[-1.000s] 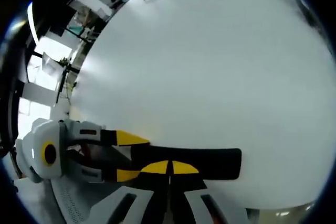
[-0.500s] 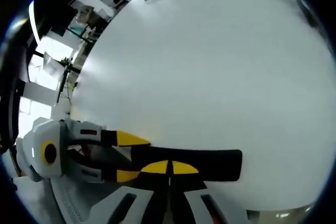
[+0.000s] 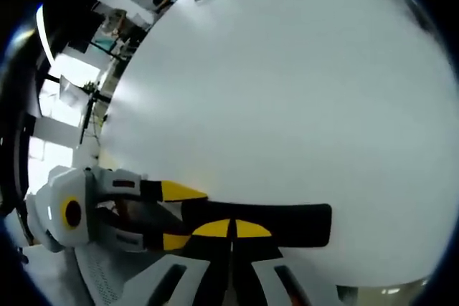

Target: Press the specified remote control buttons in sequence, fully releasing each button before pressing the next.

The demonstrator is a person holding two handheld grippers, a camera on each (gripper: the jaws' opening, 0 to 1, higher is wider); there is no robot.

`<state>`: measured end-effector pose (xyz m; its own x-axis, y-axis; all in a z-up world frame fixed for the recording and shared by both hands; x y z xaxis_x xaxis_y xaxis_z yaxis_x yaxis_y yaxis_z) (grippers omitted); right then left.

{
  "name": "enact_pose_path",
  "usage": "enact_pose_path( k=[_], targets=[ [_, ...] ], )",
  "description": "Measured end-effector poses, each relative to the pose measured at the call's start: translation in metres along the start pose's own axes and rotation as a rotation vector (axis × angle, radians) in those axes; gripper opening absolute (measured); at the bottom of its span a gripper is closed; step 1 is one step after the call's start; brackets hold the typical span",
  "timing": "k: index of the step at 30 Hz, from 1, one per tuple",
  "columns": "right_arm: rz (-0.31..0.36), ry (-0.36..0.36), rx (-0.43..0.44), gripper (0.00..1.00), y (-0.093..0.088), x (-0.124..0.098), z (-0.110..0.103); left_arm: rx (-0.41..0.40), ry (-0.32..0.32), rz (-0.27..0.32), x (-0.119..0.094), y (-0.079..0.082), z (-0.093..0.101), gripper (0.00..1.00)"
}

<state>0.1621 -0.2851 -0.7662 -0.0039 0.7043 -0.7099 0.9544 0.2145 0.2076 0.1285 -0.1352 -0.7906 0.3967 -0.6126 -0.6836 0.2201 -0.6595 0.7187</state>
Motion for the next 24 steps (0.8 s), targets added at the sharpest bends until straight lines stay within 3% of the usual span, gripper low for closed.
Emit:
enact_pose_path(
  k=[3, 16, 24],
  targets=[
    [0.009, 0.027, 0.009, 0.00, 0.0005, -0.0006, -0.0008, -0.002, 0.001, -0.003, 0.0000, 0.0003, 0.0002, 0.25],
    [-0.039, -0.011, -0.043, 0.00, -0.0017, 0.0072, -0.0016, -0.007, 0.004, -0.012, 0.0002, 0.0012, 0.0004, 0.25],
    [-0.027, 0.005, -0.036, 0.00, -0.0021, 0.0060, -0.0016, -0.012, 0.006, -0.011, 0.0001, 0.0011, 0.0005, 0.25]
  ],
)
Point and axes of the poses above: the point that each gripper's makers call its tool centre point, and the gripper's own axes: x roughly forward along the fingers, z roughly to its right, y roughly out of its top, the point moved 10 cm from there along -x, roughly backward along the fingers, and after that the axes turned 11 degrees about y, right-handed, at the moved point
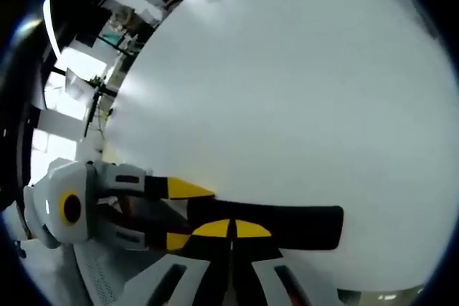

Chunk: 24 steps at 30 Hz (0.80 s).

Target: Press the specified remote control buttons in sequence, fully releasing each button before pressing the next.

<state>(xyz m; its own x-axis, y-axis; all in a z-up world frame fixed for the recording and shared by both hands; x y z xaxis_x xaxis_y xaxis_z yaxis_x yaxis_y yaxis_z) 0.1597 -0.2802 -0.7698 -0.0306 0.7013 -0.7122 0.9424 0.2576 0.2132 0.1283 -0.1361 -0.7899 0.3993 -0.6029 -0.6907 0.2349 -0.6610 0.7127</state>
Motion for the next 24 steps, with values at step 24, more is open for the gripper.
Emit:
enact_pose_path(
  k=[24],
  targets=[
    [0.016, -0.035, 0.006, 0.00, -0.0007, 0.0006, -0.0039, -0.001, 0.006, -0.010, -0.0002, 0.0014, 0.0006, 0.24]
  ],
)
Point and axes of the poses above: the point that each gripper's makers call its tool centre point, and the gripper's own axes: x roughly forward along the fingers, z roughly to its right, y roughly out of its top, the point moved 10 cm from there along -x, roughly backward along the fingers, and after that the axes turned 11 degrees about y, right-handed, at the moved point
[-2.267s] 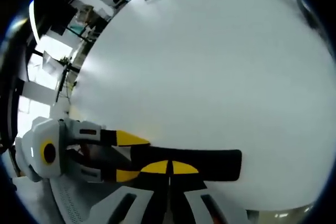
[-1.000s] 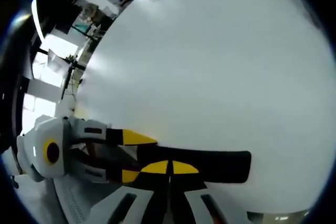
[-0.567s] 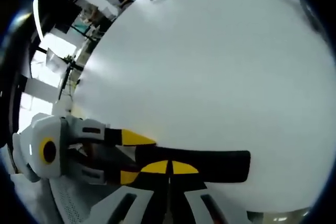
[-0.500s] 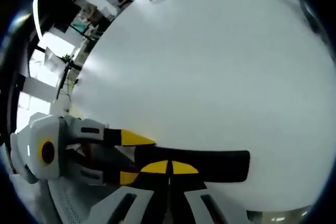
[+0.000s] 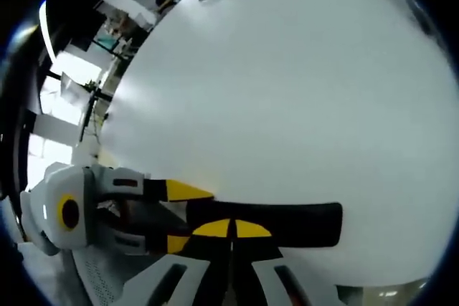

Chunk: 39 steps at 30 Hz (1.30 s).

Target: Press the specified remote control buttons in sequence, fully releasing each button before pressing the next.

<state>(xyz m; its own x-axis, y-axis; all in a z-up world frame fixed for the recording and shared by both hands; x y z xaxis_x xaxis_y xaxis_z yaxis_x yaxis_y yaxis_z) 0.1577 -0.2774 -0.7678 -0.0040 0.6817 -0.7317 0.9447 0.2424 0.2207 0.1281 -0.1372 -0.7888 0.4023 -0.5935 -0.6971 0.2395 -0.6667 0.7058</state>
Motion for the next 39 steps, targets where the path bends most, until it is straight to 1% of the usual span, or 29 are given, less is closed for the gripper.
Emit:
enact_pose_path(
  k=[4, 9, 17, 18, 21, 24, 29, 30, 33, 35, 38, 39],
  targets=[
    [-0.005, -0.002, -0.014, 0.00, 0.000, 0.000, -0.001, -0.001, 0.001, 0.001, 0.000, 0.000, 0.000, 0.24],
    [-0.022, 0.023, -0.004, 0.00, -0.001, 0.002, -0.002, -0.001, -0.002, 0.006, -0.001, 0.000, 0.000, 0.24],
    [-0.030, 0.003, -0.033, 0.00, 0.000, 0.002, -0.003, 0.000, -0.004, 0.009, 0.000, -0.001, 0.000, 0.24],
    [-0.018, -0.013, -0.053, 0.00, 0.001, 0.003, -0.005, 0.003, -0.006, 0.011, 0.000, -0.001, 0.000, 0.24],
    [-0.028, -0.026, -0.069, 0.00, 0.001, 0.004, -0.006, 0.006, -0.010, 0.014, 0.000, -0.001, -0.001, 0.24],
    [-0.023, -0.039, -0.064, 0.00, 0.002, 0.004, -0.006, 0.007, -0.016, 0.015, 0.000, -0.001, -0.001, 0.24],
    [-0.029, -0.027, -0.082, 0.00, 0.002, 0.003, -0.006, 0.006, -0.006, 0.012, 0.000, -0.001, -0.001, 0.24],
    [-0.021, -0.009, -0.047, 0.00, 0.002, 0.002, -0.004, 0.001, -0.003, 0.011, 0.000, -0.001, 0.000, 0.24],
    [-0.008, -0.008, -0.045, 0.00, 0.002, -0.002, -0.004, -0.003, 0.001, 0.010, 0.000, -0.001, 0.000, 0.24],
    [0.045, 0.008, -0.073, 0.00, 0.004, -0.007, -0.009, -0.005, 0.002, 0.008, -0.001, -0.001, 0.000, 0.24],
    [0.153, 0.062, -0.098, 0.00, 0.008, -0.021, -0.018, -0.007, 0.004, 0.008, -0.001, -0.001, 0.001, 0.24],
    [0.183, 0.064, -0.109, 0.00, 0.009, -0.026, -0.019, -0.007, 0.004, 0.008, -0.001, -0.001, 0.001, 0.24]
  ],
)
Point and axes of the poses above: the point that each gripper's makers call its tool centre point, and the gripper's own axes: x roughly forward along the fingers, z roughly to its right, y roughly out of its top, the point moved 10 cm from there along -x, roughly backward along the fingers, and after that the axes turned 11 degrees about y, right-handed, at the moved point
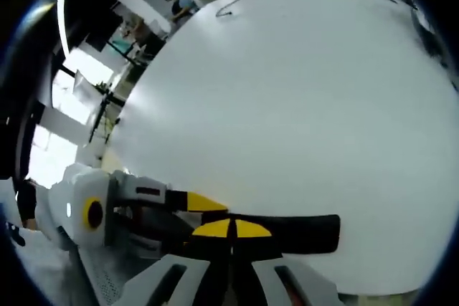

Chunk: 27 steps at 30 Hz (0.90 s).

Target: Press the specified remote control buttons in sequence, fully releasing each button before pressing the next.

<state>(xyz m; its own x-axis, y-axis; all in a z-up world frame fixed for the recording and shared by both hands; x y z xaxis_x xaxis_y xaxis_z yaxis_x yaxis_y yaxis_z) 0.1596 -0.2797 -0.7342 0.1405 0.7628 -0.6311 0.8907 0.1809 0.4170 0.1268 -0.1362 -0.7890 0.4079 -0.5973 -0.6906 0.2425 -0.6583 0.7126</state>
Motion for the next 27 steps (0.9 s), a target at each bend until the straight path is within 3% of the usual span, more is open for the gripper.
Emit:
enact_pose_path(
  k=[4, 6, 7, 10, 14, 18, 24, 25, 27],
  targets=[
    [0.104, -0.040, -0.061, 0.00, 0.002, -0.023, -0.009, 0.000, -0.001, 0.002, 0.000, 0.000, 0.000, 0.24],
    [0.208, -0.080, -0.110, 0.00, -0.002, -0.039, -0.014, -0.001, 0.001, -0.002, 0.000, 0.000, 0.000, 0.24],
    [0.227, -0.089, -0.124, 0.00, -0.003, -0.042, -0.015, 0.000, 0.001, -0.002, 0.000, 0.000, 0.000, 0.24],
    [0.343, -0.211, -0.227, 0.00, -0.006, -0.064, -0.018, -0.001, 0.002, -0.002, 0.000, 0.000, 0.000, 0.24],
    [0.468, -0.312, -0.299, 0.00, -0.007, -0.082, -0.017, -0.003, 0.005, -0.001, 0.000, 0.000, 0.000, 0.24],
    [0.507, -0.399, -0.345, 0.05, -0.010, -0.090, -0.011, -0.001, 0.006, -0.009, 0.000, 0.001, 0.001, 0.24],
    [0.559, -0.413, -0.354, 0.15, -0.011, -0.093, -0.008, 0.004, 0.004, -0.019, -0.002, 0.000, 0.001, 0.24],
    [0.570, -0.418, -0.367, 0.17, -0.012, -0.092, -0.007, 0.004, 0.004, -0.022, -0.002, 0.000, 0.000, 0.24],
    [0.612, -0.423, -0.393, 0.32, -0.011, -0.089, -0.004, 0.008, 0.002, -0.028, -0.002, 0.000, 0.000, 0.24]
  ],
)
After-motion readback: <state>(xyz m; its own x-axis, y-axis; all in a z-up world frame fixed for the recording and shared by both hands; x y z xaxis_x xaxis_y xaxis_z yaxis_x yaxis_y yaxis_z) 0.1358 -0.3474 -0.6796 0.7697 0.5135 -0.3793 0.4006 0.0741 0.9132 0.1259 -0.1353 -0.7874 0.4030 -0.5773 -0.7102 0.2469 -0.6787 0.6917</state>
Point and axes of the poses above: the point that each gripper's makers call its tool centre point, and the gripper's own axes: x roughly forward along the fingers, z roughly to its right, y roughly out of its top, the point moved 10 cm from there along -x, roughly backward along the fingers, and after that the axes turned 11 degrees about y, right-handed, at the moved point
